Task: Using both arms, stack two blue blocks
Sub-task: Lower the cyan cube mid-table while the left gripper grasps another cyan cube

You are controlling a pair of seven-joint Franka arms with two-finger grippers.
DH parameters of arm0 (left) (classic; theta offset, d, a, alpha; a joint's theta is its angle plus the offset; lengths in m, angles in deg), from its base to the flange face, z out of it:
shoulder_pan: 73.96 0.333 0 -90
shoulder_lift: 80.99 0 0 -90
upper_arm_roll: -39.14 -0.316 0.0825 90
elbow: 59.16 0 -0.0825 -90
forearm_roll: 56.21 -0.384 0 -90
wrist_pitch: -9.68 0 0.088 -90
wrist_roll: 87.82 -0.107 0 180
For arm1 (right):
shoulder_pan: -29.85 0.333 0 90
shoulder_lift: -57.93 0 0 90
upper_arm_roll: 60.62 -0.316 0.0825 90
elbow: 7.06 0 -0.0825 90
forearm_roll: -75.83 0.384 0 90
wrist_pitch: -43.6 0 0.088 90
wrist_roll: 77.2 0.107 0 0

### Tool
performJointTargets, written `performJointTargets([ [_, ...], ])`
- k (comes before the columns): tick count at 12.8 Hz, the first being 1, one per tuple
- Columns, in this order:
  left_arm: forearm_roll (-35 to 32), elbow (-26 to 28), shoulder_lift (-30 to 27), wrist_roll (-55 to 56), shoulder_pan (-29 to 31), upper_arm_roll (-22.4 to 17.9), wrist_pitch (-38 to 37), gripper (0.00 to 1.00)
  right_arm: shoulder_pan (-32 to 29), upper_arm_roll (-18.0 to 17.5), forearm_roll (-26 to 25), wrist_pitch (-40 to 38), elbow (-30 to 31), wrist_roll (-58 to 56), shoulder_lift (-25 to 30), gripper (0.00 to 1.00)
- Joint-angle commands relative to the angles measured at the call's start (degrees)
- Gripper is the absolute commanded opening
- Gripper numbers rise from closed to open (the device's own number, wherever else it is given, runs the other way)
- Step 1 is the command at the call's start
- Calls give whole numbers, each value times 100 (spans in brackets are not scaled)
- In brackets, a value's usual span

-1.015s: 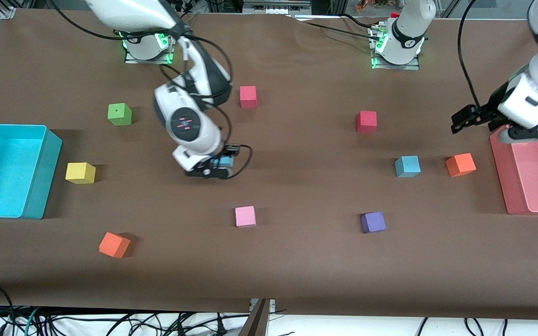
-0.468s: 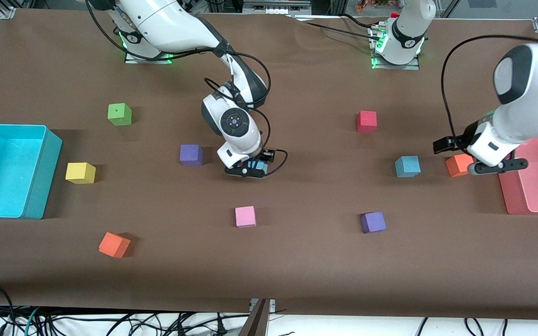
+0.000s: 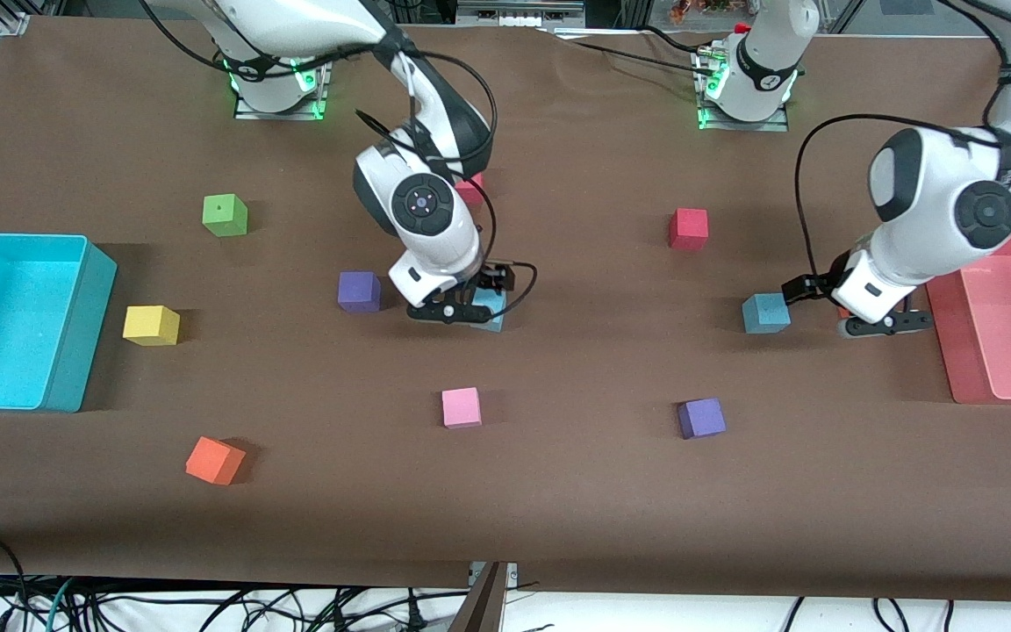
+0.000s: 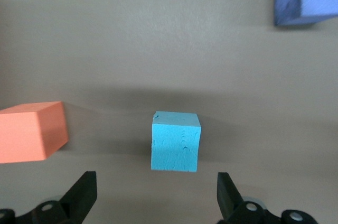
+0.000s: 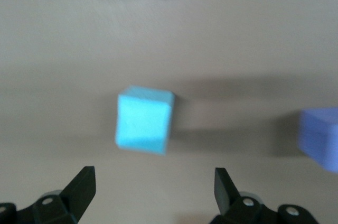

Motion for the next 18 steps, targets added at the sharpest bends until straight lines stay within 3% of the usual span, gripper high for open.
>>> performJointTargets([
  [1, -121, 370, 41, -81, -43, -7, 540, 100, -66, 56, 33, -301, 863, -1181, 868, 99],
  [4, -130, 440, 365, -81, -69, -7, 987, 100, -75, 152, 95, 383, 1962, -2727, 1537, 99],
  [6, -130, 511, 507, -81, -130, -7, 1287, 100, -84, 161, 182, 936, 2412, -3773, 1600, 99],
  [8, -130, 511, 586, -81, -166, -7, 1428, 99, -188, 170, 794, 1394, 2606, -4976, 1496, 99],
  [13, -130, 519, 902, -90, -236, -7, 1797, 99, -540, 188, 2990, 2246, 2756, -8430, 1040, 99],
  [16, -139, 537, 946, -90, -236, -16, 1850, 99, -558, 188, 5246, 2556, 2757, -10905, 521, 99],
  [17, -139, 546, 964, -90, -236, -16, 1876, 95, -576, 196, 6202, 2574, 2756, -11959, 328, 99],
  [18, -139, 546, 964, -90, -236, -16, 1885, 82, -576, 196, 6943, 2574, 2748, -12874, 143, 99],
])
